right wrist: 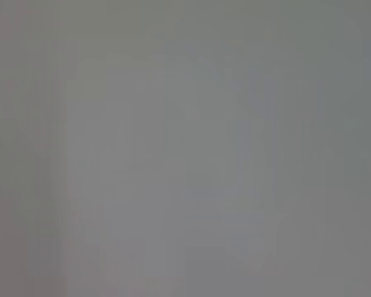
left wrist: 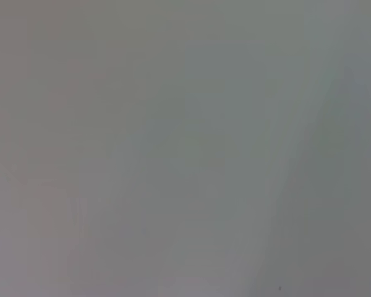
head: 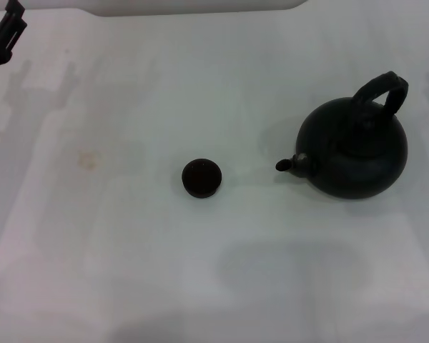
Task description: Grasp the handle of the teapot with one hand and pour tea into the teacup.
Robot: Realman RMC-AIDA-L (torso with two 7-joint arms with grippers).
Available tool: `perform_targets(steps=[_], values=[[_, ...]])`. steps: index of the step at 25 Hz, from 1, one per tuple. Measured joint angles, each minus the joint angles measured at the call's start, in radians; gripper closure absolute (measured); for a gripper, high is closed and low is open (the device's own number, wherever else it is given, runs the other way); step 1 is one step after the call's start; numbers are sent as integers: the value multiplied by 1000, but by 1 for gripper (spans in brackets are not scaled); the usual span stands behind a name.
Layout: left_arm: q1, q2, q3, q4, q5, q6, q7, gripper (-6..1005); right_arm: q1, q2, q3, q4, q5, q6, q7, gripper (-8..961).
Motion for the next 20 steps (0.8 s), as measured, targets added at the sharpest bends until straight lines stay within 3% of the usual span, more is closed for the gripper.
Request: perform_targets(steps=[20], values=[[-2, 0, 0, -9, 0, 3, -4, 122, 5, 0, -23, -1, 1, -2, -8, 77]])
